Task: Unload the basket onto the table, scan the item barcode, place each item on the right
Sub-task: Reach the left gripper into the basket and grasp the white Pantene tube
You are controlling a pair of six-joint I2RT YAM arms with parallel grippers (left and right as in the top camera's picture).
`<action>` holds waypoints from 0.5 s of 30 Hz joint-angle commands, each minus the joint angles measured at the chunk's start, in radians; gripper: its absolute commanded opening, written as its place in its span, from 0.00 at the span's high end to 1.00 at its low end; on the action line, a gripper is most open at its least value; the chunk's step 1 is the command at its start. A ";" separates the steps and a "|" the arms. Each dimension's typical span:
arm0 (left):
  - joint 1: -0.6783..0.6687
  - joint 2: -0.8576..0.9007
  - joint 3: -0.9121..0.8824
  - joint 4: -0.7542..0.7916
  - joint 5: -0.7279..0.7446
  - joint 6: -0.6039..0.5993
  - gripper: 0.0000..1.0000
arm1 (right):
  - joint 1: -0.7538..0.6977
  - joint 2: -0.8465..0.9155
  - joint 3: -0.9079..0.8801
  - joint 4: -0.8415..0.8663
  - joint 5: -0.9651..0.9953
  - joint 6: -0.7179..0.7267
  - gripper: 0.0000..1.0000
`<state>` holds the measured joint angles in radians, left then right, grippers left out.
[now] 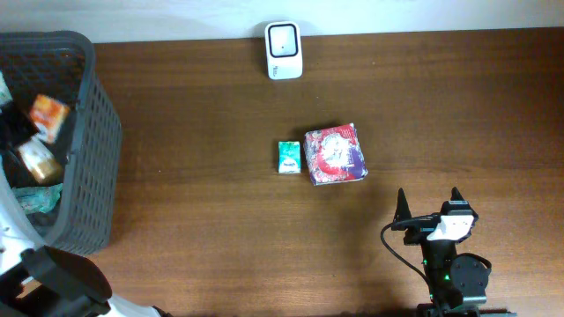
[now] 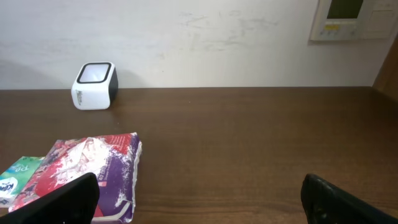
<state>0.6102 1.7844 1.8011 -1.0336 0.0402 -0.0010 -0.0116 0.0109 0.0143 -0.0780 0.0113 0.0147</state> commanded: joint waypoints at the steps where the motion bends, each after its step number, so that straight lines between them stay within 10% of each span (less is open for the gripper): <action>1: 0.002 0.071 -0.165 0.048 -0.072 -0.006 1.00 | 0.005 -0.007 -0.009 -0.003 0.008 -0.007 0.01; 10: 0.001 0.221 -0.266 0.164 -0.074 -0.006 0.95 | 0.005 -0.007 -0.009 -0.003 0.008 -0.007 0.01; 15: 0.002 0.252 -0.266 0.194 -0.076 -0.005 0.73 | 0.005 -0.007 -0.009 -0.003 0.008 -0.007 0.01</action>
<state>0.6102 2.0232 1.5284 -0.8558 -0.0284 -0.0055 -0.0116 0.0109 0.0143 -0.0780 0.0113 0.0139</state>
